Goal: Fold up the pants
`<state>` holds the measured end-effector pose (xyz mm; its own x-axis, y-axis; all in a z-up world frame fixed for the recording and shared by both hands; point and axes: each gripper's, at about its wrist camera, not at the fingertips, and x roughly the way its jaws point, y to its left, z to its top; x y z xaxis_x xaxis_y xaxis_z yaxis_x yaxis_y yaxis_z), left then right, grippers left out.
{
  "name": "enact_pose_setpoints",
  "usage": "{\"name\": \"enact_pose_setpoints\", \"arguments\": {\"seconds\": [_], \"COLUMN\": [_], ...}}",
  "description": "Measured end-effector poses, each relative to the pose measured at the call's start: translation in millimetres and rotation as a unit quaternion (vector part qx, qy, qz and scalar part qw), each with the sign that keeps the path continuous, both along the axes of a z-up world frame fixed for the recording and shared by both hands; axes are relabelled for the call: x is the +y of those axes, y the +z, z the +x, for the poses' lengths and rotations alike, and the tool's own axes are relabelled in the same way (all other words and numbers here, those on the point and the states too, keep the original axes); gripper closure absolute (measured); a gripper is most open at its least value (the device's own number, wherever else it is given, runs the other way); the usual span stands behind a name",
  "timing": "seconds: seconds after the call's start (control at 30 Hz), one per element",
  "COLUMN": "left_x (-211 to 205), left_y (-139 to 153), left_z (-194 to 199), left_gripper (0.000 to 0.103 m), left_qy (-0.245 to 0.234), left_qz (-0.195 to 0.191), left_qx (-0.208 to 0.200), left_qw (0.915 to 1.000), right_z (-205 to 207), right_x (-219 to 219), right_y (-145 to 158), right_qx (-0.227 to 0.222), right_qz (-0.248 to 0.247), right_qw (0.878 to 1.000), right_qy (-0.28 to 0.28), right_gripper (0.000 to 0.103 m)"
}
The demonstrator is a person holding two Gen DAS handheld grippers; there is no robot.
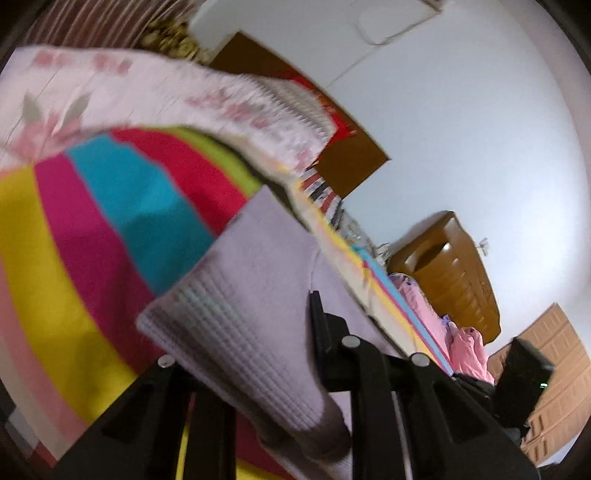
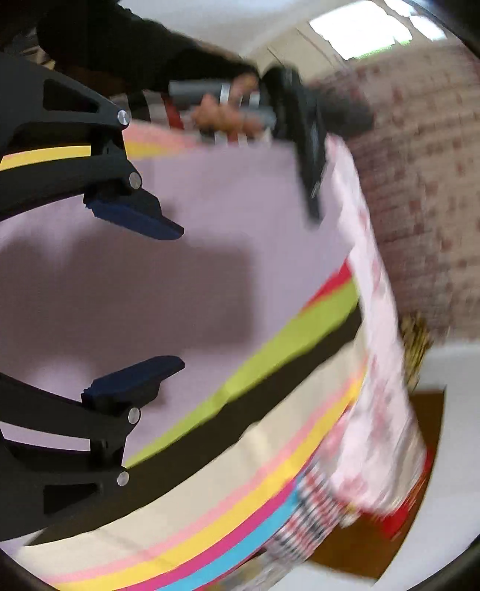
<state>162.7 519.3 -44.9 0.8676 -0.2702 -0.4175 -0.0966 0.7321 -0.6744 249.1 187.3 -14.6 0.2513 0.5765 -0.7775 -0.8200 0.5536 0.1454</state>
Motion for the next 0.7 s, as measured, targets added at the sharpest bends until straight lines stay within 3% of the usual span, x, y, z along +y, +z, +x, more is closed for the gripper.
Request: {"name": "enact_pose_setpoints", "arguments": {"seconds": [0.13, 0.2, 0.23, 0.3, 0.37, 0.47, 0.5, 0.57, 0.63, 0.7], "left_x": [-15.8, -31.1, -41.3, -60.5, -81.8, -107.7, -114.1, -132.2, -149.7, -170.1], "left_y": [28.1, 53.0, 66.5, 87.9, 107.7, 127.1, 131.6, 141.3, 145.8, 146.7], "left_z": [-2.6, -6.6, -8.9, -6.4, -10.8, -18.7, -16.1, -15.2, -10.8, -8.0], "left_gripper": [0.086, 0.086, 0.086, 0.086, 0.086, 0.086, 0.086, 0.086, 0.087, 0.087], "left_qy": [-0.004, -0.012, -0.018, -0.025, -0.032, -0.044, -0.048, -0.055, -0.066, -0.073], "left_qz": [0.021, 0.045, 0.064, 0.103, 0.141, 0.165, 0.17, 0.185, 0.193, 0.213], "left_qx": [-0.031, -0.049, -0.056, -0.063, -0.073, -0.089, -0.092, -0.096, -0.089, -0.082], "left_qw": [0.9993, 0.9977, 0.9962, 0.9924, 0.9868, 0.9813, 0.98, 0.9765, 0.9749, 0.9708], "right_z": [-41.5, -67.2, -71.5, -65.5, -59.2, -39.1, -27.8, 2.3, 18.4, 26.9], "right_x": [17.5, 25.0, 27.3, 26.6, 18.7, 6.4, 7.2, 16.7, 12.9, 8.8], "right_y": [-22.5, -30.0, -29.2, -24.1, -13.3, -1.6, -2.3, -21.7, -30.7, -22.2], "right_qx": [-0.007, -0.088, -0.103, -0.082, -0.058, -0.062, -0.064, -0.025, 0.002, 0.023], "right_qz": [-0.045, -0.059, -0.065, -0.065, -0.024, 0.002, 0.001, -0.03, -0.009, -0.003], "right_qw": [0.998, 0.993, 0.991, 0.994, 0.997, 0.998, 0.998, 0.999, 1.0, 1.0], "right_qy": [0.047, 0.054, 0.053, 0.045, 0.034, -0.008, -0.017, -0.024, -0.021, -0.022], "right_gripper": [0.038, 0.032, 0.032, 0.032, 0.032, 0.031, 0.026, 0.021, 0.015, 0.016]}}
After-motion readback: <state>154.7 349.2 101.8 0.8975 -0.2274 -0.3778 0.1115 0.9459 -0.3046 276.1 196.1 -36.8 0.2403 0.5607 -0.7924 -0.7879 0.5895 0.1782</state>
